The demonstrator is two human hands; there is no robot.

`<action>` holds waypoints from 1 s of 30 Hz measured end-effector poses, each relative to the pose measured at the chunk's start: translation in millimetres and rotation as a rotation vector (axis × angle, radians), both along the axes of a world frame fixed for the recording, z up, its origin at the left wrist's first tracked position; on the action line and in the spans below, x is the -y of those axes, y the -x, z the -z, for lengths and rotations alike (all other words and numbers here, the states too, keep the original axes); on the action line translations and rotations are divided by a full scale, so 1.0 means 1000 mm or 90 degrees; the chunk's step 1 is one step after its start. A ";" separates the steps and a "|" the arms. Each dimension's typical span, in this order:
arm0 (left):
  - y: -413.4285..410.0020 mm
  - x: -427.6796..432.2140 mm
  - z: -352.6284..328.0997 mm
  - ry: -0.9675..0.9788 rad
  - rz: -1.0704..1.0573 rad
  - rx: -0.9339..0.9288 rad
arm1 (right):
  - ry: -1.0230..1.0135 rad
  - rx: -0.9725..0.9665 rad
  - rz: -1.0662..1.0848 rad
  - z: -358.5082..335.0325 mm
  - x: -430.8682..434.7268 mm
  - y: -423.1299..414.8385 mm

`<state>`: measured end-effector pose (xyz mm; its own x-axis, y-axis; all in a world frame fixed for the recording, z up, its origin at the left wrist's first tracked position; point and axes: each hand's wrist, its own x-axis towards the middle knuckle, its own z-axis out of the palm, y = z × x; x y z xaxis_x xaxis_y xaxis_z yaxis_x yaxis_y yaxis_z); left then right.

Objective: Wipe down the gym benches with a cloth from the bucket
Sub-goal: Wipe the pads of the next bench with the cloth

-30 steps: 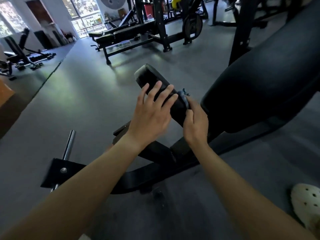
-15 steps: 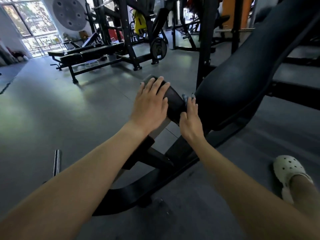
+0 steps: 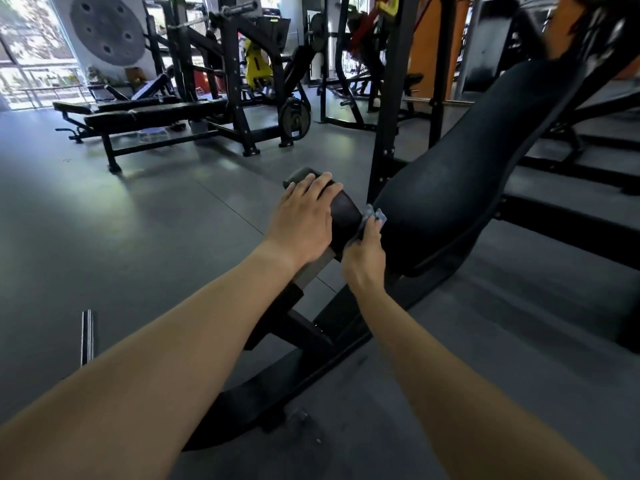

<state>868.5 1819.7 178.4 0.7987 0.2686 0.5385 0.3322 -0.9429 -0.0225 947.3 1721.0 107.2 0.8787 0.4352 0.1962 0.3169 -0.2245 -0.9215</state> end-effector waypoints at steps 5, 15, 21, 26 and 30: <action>0.005 -0.002 -0.007 0.034 0.026 0.003 | -0.037 0.106 -0.067 -0.029 -0.004 0.008; 0.000 -0.063 -0.005 0.107 0.144 0.125 | -0.188 0.047 0.138 -0.006 -0.030 0.009; -0.015 -0.095 -0.008 0.427 0.231 0.111 | -0.177 0.203 0.126 -0.047 -0.056 0.019; -0.021 -0.100 -0.011 0.443 0.253 0.100 | -0.136 0.253 0.172 -0.029 -0.052 0.017; -0.017 -0.106 -0.013 0.390 0.274 0.088 | -0.161 0.081 0.265 -0.010 -0.054 0.027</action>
